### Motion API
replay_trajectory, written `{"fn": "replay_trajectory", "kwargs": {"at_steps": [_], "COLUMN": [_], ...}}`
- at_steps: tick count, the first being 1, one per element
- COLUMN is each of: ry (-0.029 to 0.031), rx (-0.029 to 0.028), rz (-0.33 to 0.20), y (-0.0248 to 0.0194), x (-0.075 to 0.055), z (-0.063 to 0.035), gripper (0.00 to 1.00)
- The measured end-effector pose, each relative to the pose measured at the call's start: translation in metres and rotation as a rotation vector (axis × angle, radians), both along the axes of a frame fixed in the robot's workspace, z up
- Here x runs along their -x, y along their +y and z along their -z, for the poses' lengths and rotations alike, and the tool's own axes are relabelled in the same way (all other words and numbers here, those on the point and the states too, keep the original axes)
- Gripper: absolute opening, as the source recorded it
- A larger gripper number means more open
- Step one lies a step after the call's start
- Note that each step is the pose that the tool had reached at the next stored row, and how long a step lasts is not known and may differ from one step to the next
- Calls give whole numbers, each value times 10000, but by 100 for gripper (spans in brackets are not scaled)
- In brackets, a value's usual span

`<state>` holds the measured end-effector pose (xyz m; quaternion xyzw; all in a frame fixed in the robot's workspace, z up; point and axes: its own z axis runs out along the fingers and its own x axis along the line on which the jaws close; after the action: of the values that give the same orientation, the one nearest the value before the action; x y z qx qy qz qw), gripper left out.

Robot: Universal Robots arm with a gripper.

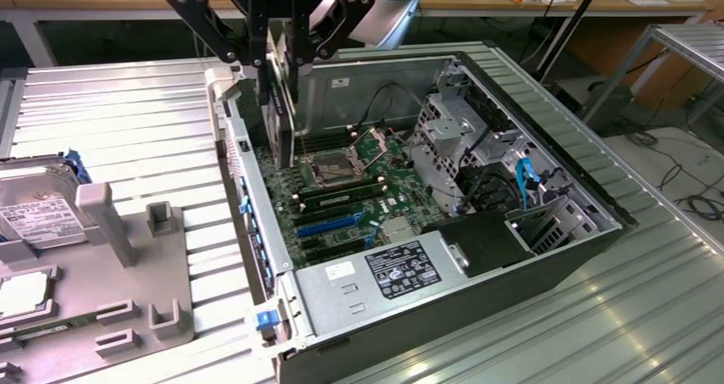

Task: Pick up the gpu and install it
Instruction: 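Pick up the gpu and move the gpu toward the slot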

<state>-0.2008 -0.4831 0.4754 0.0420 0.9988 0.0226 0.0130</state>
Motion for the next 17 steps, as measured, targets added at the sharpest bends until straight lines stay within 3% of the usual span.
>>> {"fn": "replay_trajectory", "kwargs": {"at_steps": [17], "ry": [0], "rx": [0], "rz": [-1], "y": [0], "x": [-122], "z": [0], "gripper": [27]}}
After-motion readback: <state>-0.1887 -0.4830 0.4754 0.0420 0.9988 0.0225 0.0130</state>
